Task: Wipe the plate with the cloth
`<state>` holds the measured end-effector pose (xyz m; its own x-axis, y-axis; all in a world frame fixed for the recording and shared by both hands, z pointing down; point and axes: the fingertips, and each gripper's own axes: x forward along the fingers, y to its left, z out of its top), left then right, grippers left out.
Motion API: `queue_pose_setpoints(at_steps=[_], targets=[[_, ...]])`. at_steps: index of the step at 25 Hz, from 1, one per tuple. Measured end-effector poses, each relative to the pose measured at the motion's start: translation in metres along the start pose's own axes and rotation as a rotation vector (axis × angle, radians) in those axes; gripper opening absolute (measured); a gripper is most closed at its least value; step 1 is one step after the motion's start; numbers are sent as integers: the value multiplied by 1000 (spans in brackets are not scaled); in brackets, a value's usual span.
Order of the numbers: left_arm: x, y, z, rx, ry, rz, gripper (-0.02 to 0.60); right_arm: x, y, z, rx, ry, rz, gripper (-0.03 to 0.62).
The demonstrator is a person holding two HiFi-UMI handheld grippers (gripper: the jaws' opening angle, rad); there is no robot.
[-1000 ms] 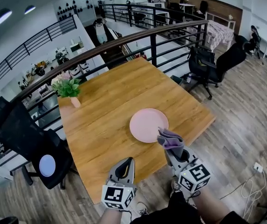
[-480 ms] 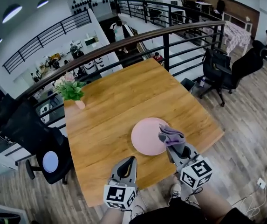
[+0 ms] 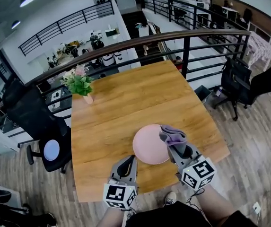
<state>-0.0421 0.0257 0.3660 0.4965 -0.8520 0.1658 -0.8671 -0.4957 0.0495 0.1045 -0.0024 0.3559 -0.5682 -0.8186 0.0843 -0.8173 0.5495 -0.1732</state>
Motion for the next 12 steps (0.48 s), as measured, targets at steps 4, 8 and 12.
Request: queue_pose_setpoints(at_steps=[4, 8, 12], targets=[[12, -9, 1, -5, 2, 46, 20, 3, -13, 2, -2, 9, 53, 74], [24, -18, -2, -12, 12, 88, 20, 3, -31, 0, 0, 19, 90, 74], [35, -24, -13, -28, 35, 136, 20, 0, -45, -4, -2, 33, 118, 74]])
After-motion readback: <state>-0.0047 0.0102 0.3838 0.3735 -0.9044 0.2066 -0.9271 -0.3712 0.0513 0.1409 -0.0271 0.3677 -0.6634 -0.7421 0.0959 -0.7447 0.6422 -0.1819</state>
